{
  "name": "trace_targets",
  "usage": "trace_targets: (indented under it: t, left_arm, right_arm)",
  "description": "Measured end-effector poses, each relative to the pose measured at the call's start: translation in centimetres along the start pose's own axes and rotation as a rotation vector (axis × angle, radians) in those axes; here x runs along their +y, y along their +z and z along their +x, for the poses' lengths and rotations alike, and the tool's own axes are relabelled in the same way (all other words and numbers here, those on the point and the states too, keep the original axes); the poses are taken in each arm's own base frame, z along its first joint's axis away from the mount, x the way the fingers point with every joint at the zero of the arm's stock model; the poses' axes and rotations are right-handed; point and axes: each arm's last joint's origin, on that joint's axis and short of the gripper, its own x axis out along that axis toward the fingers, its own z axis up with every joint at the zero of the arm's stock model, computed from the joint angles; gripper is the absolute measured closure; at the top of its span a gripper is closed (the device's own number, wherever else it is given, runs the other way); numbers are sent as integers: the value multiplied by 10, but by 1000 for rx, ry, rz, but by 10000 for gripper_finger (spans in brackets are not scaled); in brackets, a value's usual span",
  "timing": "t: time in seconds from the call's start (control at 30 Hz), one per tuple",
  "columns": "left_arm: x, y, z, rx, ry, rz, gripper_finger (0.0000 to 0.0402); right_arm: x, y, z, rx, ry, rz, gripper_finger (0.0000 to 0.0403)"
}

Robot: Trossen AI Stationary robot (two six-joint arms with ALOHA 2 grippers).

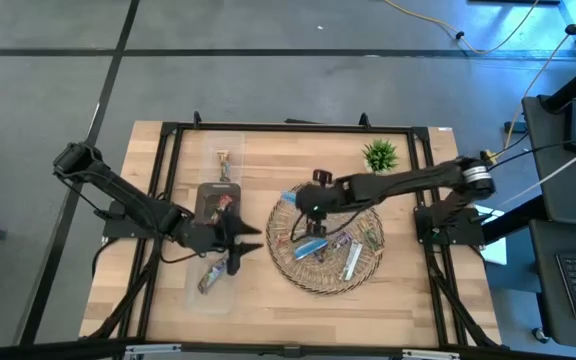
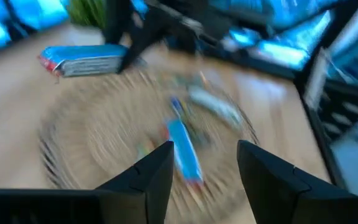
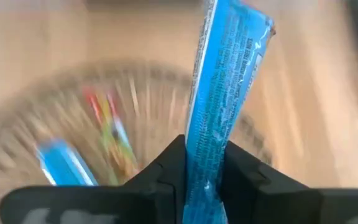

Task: Pick and place Granola Bars by type
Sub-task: Put the red granola bar into the black bin

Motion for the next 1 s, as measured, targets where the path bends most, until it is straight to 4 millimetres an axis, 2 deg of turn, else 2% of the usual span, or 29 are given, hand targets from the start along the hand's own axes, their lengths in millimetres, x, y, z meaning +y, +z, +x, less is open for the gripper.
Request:
trace_targets:
  t: [0.23,0.3,0.4,0.53,1.0]
  left_arm:
    - [7,22,6,-169,34,119,233]
    - [9,28,7,-211,31,128,235]
    - [9,38,7,-287,-5,131,235]
    - [10,48,6,-369,-50,138,237]
    - [12,50,7,-387,22,126,240]
  right_arm:
    - [8,31,-60,-411,80,41,323]
    - [14,34,-68,-467,93,15,323]
    - [22,38,-71,-525,111,3,323]
    - [28,40,-65,-536,113,-19,323]
    - [41,41,-67,-566,55,-48,322]
